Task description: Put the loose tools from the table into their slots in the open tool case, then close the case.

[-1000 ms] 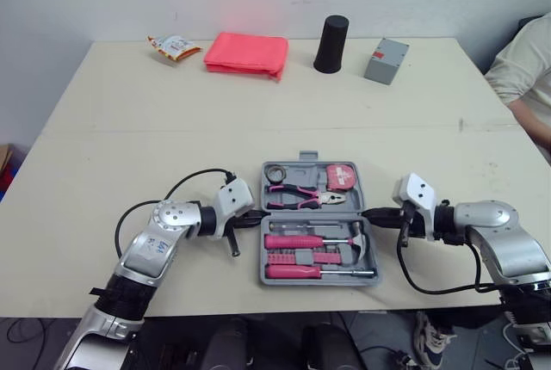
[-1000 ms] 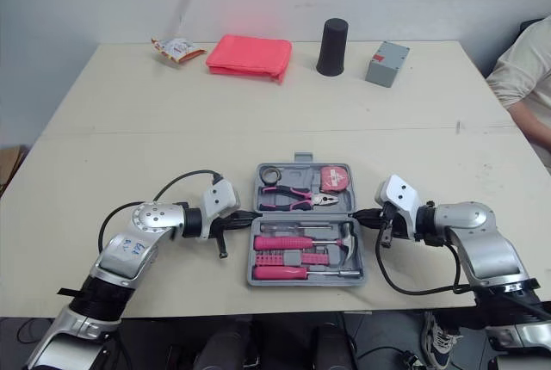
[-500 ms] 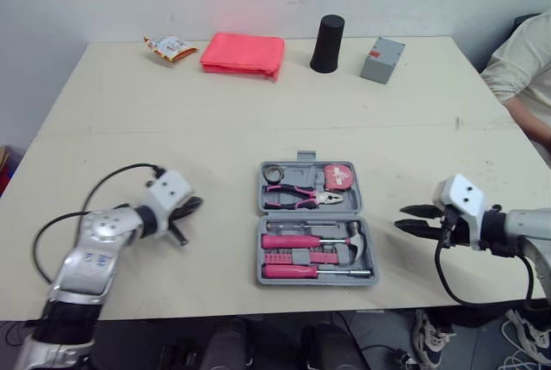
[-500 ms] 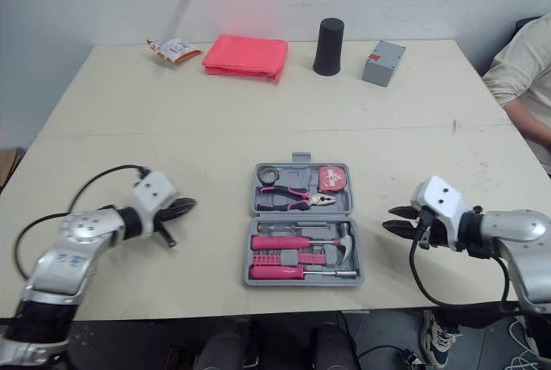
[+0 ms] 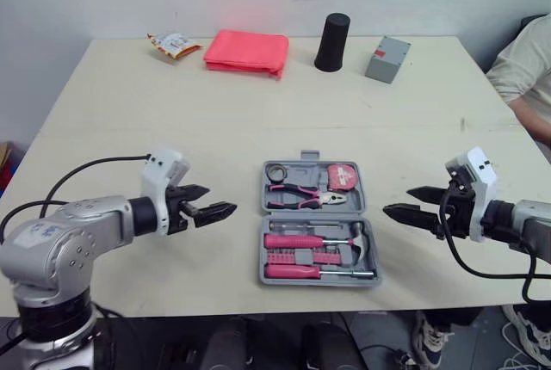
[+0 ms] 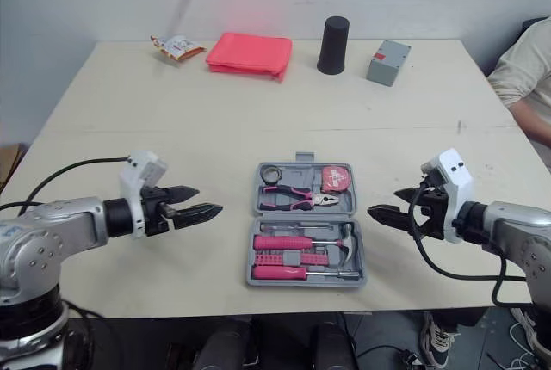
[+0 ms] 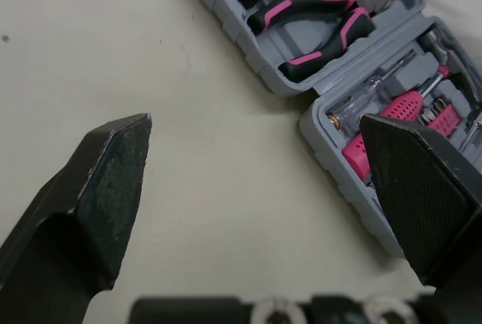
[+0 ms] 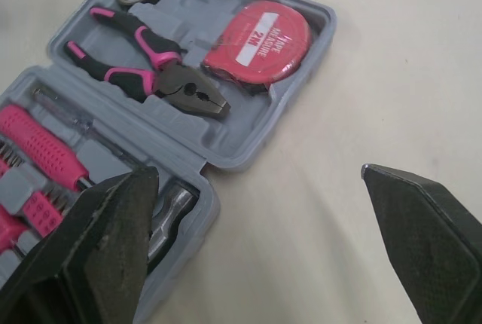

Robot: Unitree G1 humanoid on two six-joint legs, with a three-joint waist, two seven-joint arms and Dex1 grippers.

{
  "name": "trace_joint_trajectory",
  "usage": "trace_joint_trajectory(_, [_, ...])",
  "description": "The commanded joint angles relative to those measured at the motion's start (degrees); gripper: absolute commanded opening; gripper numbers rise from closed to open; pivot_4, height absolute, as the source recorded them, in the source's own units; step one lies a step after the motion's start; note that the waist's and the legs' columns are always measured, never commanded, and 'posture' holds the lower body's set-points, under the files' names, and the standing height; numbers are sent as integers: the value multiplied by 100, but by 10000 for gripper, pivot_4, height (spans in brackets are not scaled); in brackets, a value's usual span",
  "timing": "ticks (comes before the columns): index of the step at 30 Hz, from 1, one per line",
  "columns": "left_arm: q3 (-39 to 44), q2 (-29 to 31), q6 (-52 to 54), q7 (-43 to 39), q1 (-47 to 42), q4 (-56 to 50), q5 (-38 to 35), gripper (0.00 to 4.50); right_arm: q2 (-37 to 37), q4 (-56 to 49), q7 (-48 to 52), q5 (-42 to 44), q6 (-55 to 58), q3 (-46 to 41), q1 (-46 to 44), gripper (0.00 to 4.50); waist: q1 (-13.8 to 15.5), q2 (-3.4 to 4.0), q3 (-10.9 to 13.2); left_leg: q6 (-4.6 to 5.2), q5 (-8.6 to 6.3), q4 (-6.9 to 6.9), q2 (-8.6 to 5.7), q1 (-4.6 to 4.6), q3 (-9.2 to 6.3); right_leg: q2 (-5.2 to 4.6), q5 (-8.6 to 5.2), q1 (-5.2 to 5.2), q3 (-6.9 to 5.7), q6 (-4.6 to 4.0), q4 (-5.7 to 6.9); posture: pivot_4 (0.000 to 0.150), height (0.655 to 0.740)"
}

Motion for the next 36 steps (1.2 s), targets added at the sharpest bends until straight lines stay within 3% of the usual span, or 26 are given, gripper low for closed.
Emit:
trace_joint_trajectory(1, [-360,-351,107,473,-295,310,207,44193,464,281,-635,199,719,-120,-593,45000,-1,-1,1,-3,2,1,1,0,4,4,0,-4,3,0,3,1500,7361])
trace_joint_trajectory(8, [-802,-1103,-269,1002,-928,1276,615,44193,1148,1012,-1460,-264,917,282,-1503,45000,5,-5,3,-7,19,0,1,-20,19,11,0,-41,16,0,25,1500,7361])
trace_joint_trajectory(15, [-801,-1347,-488,1098,-1028,1661,676,44193,1288,1069,-1483,-351,953,758,-1547,45000,-6,-6,3,-5,20,1,3,-21,39,13,0,-54,36,0,52,1500,7361])
trace_joint_trajectory(19, [-887,-1418,-629,1141,-1008,1728,696,33119,1367,1080,-1554,-373,970,719,-1539,33708,-4,-6,3,-5,20,1,4,-18,48,14,0,-58,46,0,52,1500,7361])
trace_joint_trajectory(21, [-974,-1401,-653,1158,-982,1741,707,24127,1341,1029,-1553,-393,966,758,-1520,23473,-4,-6,3,-5,20,1,4,-18,50,14,0,-59,49,0,51,1500,7361])
trace_joint_trajectory(22, [-986,-1411,-659,1176,-960,1746,710,23569,1327,1007,-1551,-395,976,777,-1508,18366,-4,-6,3,-5,20,1,4,-18,51,14,0,-61,50,0,51,1500,7361])
trace_joint_trajectory(34, [-1128,-1405,-839,1172,-858,1713,709,23569,1196,1077,-1466,-536,869,1019,-1522,18366,-4,-6,3,-5,20,-3,5,-19,73,14,0,-82,73,0,51,1500,7361])
trace_joint_trajectory(36, [-1126,-1417,-895,1159,-827,1701,688,18397,1210,1079,-1466,-549,865,1035,-1526,12953,-4,-6,3,-5,20,-5,5,-20,77,14,0,-86,78,0,53,1500,7361])
